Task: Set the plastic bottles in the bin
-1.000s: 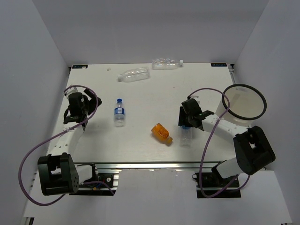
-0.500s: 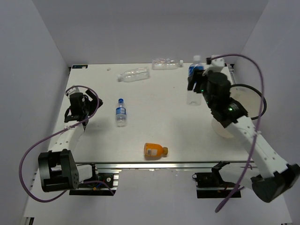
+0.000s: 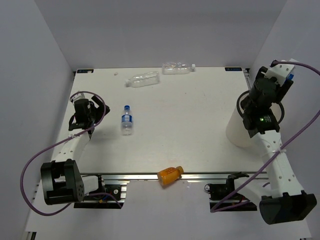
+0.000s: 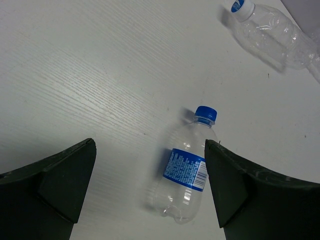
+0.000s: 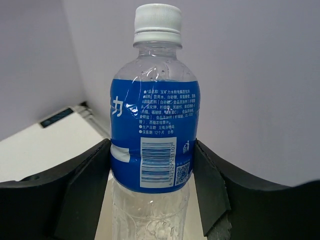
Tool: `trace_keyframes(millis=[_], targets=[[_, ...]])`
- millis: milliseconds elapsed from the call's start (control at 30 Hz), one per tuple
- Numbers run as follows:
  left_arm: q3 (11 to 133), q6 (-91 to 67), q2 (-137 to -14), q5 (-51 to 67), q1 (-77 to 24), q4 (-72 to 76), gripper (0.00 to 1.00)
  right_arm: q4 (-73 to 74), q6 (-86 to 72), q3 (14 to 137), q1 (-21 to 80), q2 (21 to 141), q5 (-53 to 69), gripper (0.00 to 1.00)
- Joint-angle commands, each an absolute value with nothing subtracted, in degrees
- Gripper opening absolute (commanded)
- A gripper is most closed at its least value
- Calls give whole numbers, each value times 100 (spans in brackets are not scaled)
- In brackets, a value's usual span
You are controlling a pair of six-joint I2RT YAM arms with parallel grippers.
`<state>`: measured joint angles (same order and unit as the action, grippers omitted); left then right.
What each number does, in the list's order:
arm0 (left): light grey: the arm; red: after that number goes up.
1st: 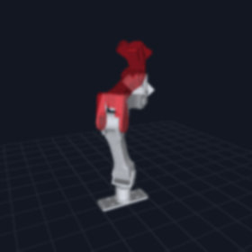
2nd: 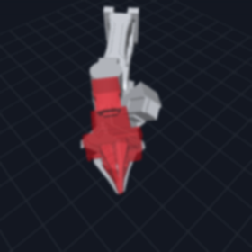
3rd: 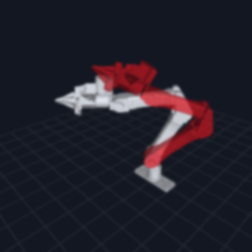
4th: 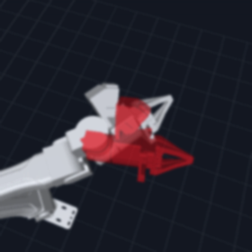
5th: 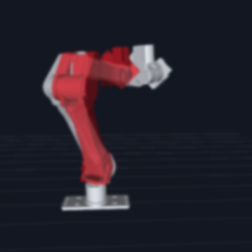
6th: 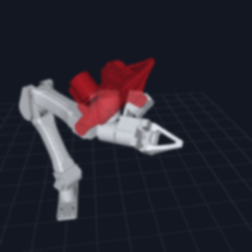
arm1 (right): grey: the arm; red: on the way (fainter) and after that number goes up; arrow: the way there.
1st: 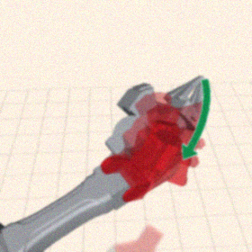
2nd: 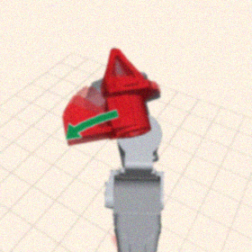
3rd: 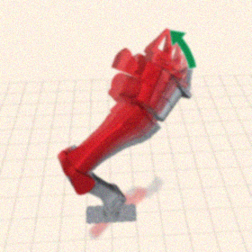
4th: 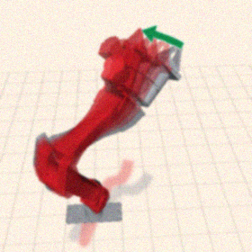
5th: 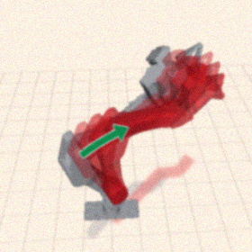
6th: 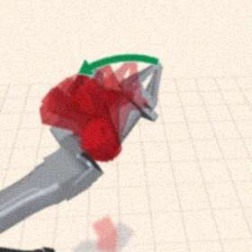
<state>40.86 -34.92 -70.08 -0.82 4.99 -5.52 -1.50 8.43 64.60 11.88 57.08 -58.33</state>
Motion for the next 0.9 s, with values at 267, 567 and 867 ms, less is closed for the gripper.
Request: trace_keyframes(millis=[267, 567, 867], targets=[[4166, -3401, -7040, -105, 475, -527, 98, 1230, -509, 6987, 932, 5837, -5197, 89], [4184, -3428, -7093, -184, 475, -571, 98, 2134, 1044, 7216, 2375, 6080, 1353, 89], [4184, -3419, -7075, -202, 475, -572, 98, 2049, 1406, 5891, 4823, 6584, 1503, 90]])
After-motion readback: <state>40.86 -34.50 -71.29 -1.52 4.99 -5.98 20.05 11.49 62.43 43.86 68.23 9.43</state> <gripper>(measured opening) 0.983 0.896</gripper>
